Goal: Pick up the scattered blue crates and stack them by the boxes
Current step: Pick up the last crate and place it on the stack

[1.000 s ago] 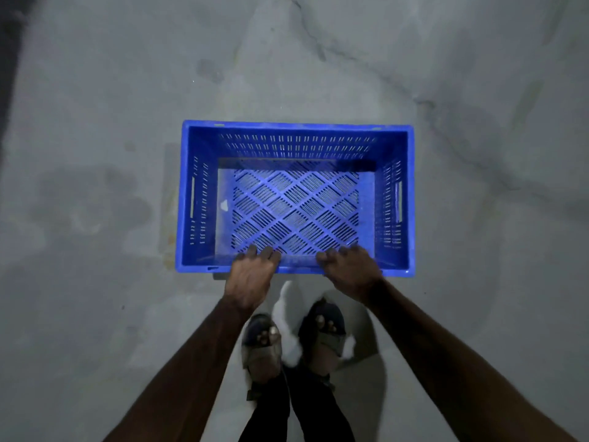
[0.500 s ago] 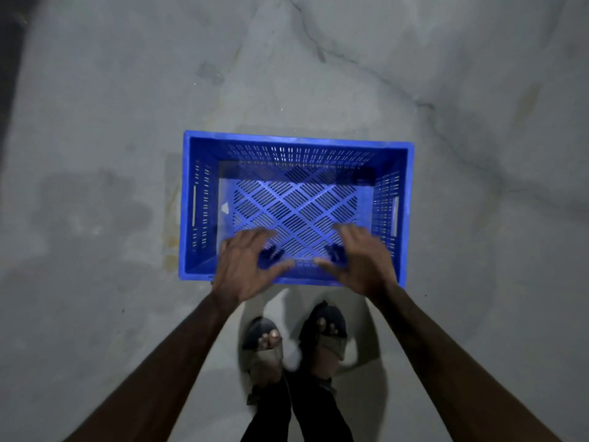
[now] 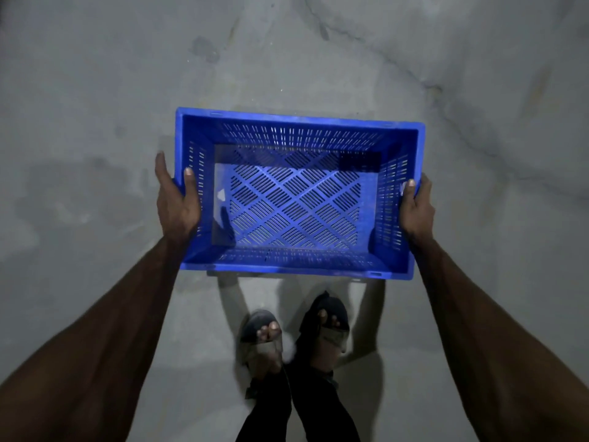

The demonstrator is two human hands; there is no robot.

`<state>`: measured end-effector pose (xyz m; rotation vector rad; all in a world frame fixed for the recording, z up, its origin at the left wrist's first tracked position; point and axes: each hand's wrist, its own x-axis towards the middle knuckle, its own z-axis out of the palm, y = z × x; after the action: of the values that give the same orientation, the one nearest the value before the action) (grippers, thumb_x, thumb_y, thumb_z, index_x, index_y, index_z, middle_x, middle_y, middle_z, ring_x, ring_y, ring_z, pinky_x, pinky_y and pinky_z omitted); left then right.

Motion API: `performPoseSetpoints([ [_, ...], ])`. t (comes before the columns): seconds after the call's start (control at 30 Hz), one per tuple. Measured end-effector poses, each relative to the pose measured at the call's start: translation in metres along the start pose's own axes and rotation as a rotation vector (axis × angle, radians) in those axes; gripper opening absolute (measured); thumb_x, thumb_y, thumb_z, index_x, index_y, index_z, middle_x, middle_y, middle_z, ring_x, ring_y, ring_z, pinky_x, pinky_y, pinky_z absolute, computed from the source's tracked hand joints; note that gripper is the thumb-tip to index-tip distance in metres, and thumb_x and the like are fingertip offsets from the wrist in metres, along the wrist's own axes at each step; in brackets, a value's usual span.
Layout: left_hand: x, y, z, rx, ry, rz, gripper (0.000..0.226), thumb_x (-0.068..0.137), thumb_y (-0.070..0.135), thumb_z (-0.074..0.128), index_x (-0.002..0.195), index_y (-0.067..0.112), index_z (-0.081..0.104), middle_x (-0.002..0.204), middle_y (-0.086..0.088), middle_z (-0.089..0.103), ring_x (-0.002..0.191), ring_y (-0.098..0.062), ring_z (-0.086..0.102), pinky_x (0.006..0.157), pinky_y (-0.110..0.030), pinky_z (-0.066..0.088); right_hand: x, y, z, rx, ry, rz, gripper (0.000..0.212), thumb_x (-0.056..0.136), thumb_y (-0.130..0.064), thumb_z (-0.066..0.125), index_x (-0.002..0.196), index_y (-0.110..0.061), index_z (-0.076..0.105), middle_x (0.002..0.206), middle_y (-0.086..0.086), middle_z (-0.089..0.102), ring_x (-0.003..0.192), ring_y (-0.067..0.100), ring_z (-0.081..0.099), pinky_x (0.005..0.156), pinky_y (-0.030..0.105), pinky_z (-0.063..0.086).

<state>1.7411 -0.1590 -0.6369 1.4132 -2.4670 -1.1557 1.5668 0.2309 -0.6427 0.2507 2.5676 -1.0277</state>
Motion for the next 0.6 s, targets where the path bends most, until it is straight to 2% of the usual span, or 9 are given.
performPoseSetpoints([
  [0.07, 0.007, -0.003, -0.001, -0.028, -0.056, 0.034, 0.069, 0.103, 0.066, 0.030, 0.161, 0.033, 0.015, 0.157, -0.004, 0.046, 0.136, -0.028, 0.052, 0.112, -0.048, 0.042, 0.004, 0.004, 0.005, 0.011, 0.035, -0.014, 0.049, 0.105, -0.060, 0.024, 0.149, -0.040, 0.032, 0.137, 0.006, 0.062, 0.118, 0.037, 0.061, 0.101, 0.052, 0.047],
  [0.13, 0.018, -0.010, -0.004, -0.031, -0.160, 0.039, 0.065, 0.104, 0.064, 0.030, 0.161, 0.039, 0.012, 0.157, -0.001, 0.045, 0.132, -0.027, 0.055, 0.111, -0.043, 0.043, 0.009, 0.009, 0.007, 0.014, 0.050, -0.048, 0.048, 0.104, -0.061, 0.024, 0.151, -0.052, 0.027, 0.129, 0.000, 0.067, 0.109, 0.033, 0.066, 0.096, 0.053, 0.051],
  [0.23, 0.027, -0.022, -0.007, -0.069, -0.236, 0.039, 0.059, 0.104, 0.066, 0.029, 0.157, 0.055, 0.006, 0.117, -0.006, 0.069, 0.091, -0.024, 0.071, 0.087, -0.046, 0.060, 0.014, 0.017, 0.006, 0.013, 0.047, -0.114, 0.047, 0.106, -0.058, 0.027, 0.152, -0.060, 0.016, 0.096, -0.010, 0.071, 0.077, 0.024, 0.069, 0.076, 0.052, 0.058],
  [0.27, 0.026, -0.026, -0.007, -0.064, -0.232, 0.078, 0.057, 0.106, 0.060, 0.029, 0.158, 0.054, 0.005, 0.102, -0.002, 0.069, 0.080, -0.016, 0.071, 0.079, -0.039, 0.062, 0.014, 0.018, 0.006, 0.008, 0.043, -0.151, 0.049, 0.107, -0.054, 0.028, 0.154, -0.056, 0.014, 0.101, -0.015, 0.071, 0.076, 0.022, 0.068, 0.075, 0.048, 0.058],
  [0.33, 0.023, -0.030, -0.005, -0.033, -0.203, 0.179, 0.054, 0.111, 0.047, 0.027, 0.161, 0.045, 0.007, 0.093, 0.006, 0.067, 0.069, -0.004, 0.067, 0.068, -0.021, 0.056, 0.014, 0.018, 0.005, -0.039, 0.032, -0.246, 0.051, 0.110, -0.046, 0.026, 0.159, -0.045, 0.014, 0.140, -0.027, 0.053, 0.090, 0.019, 0.067, 0.081, 0.036, 0.053],
  [0.4, 0.022, -0.031, -0.005, -0.018, -0.181, 0.261, 0.053, 0.112, 0.043, 0.026, 0.163, 0.041, 0.009, 0.113, 0.005, 0.071, 0.076, -0.006, 0.068, 0.073, -0.026, 0.056, 0.014, 0.020, 0.005, -0.071, 0.027, -0.300, 0.052, 0.111, -0.039, 0.026, 0.162, -0.035, 0.015, 0.155, -0.029, 0.030, 0.096, 0.015, 0.063, 0.079, 0.026, 0.042],
  [0.5, 0.021, -0.033, -0.009, -0.054, -0.186, 0.293, 0.053, 0.112, 0.042, 0.028, 0.163, 0.038, 0.012, 0.146, 0.015, 0.057, 0.098, -0.017, 0.071, 0.085, -0.040, 0.058, 0.014, 0.016, 0.002, -0.076, 0.041, -0.300, 0.051, 0.111, -0.038, 0.026, 0.162, -0.032, 0.017, 0.154, -0.029, 0.026, 0.108, 0.015, 0.061, 0.083, 0.023, 0.040],
  [0.53, 0.018, -0.032, -0.012, -0.055, -0.174, 0.291, 0.053, 0.112, 0.042, 0.028, 0.163, 0.037, 0.015, 0.148, 0.027, 0.051, 0.106, -0.012, 0.070, 0.089, -0.037, 0.057, 0.012, 0.013, -0.001, -0.075, 0.042, -0.294, 0.051, 0.111, -0.038, 0.026, 0.162, -0.032, 0.018, 0.152, -0.031, 0.025, 0.115, 0.017, 0.059, 0.085, 0.023, 0.040],
  [0.6, 0.003, -0.026, -0.021, -0.058, -0.160, 0.285, 0.052, 0.112, 0.037, 0.030, 0.163, 0.033, 0.019, 0.139, 0.052, 0.038, 0.117, 0.014, 0.057, 0.097, -0.019, 0.051, 0.002, 0.006, -0.010, -0.085, 0.026, -0.279, 0.051, 0.111, -0.039, 0.027, 0.161, -0.033, 0.019, 0.152, -0.031, 0.025, 0.123, 0.021, 0.056, 0.093, 0.029, 0.043],
])
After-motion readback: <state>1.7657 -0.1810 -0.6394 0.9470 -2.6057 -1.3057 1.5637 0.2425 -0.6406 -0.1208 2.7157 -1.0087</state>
